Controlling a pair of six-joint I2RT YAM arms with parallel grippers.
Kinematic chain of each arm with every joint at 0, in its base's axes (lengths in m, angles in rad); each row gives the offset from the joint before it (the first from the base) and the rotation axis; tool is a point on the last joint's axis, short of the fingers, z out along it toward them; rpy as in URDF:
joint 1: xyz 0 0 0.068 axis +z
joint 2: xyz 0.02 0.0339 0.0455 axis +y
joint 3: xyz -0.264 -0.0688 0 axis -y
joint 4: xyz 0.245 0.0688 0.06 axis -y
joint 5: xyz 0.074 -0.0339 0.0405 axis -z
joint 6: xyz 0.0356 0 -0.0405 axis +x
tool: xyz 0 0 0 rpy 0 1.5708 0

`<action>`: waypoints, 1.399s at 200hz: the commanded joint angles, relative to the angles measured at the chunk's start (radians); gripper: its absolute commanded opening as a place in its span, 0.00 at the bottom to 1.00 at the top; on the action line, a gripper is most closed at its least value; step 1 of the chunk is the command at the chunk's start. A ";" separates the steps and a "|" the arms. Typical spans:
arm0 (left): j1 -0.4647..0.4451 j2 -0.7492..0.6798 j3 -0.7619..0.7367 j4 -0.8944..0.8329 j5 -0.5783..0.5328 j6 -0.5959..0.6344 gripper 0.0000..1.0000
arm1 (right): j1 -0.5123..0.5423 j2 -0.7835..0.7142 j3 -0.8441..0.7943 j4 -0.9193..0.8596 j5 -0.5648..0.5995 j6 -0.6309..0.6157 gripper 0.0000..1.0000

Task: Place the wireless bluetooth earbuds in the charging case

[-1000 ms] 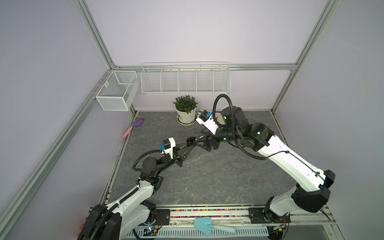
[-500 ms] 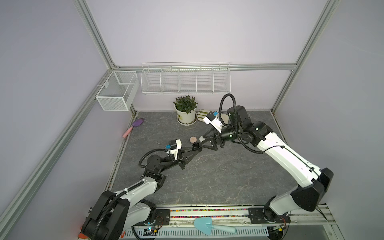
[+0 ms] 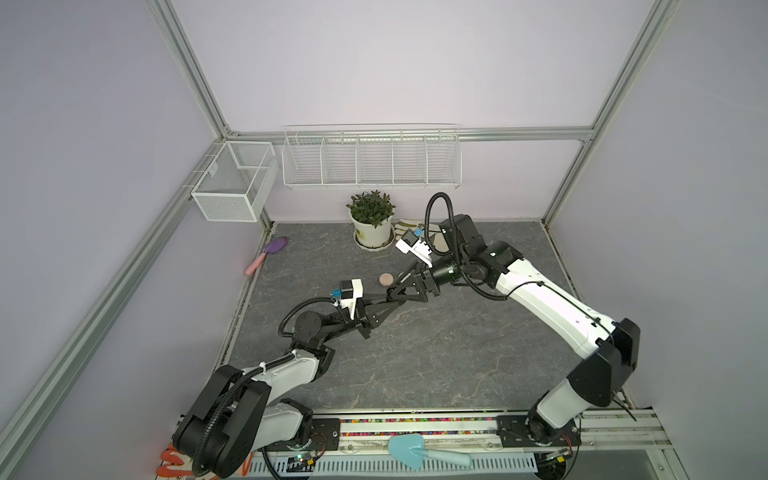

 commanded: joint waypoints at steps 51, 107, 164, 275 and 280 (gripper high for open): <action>-0.001 0.009 0.026 0.014 -0.017 -0.015 0.00 | 0.004 -0.003 0.037 -0.047 -0.081 -0.034 0.62; 0.000 0.011 0.028 -0.004 -0.031 -0.013 0.00 | 0.010 -0.017 0.032 -0.070 -0.068 -0.046 0.59; 0.000 0.040 0.041 0.051 0.014 -0.090 0.00 | -0.006 -0.074 0.086 -0.266 0.144 -0.456 0.60; -0.001 0.085 0.070 0.063 0.097 -0.110 0.00 | -0.028 0.039 0.156 -0.454 0.111 -0.856 0.50; -0.001 0.083 0.070 0.064 0.097 -0.110 0.00 | -0.028 0.048 0.165 -0.461 0.106 -0.856 0.50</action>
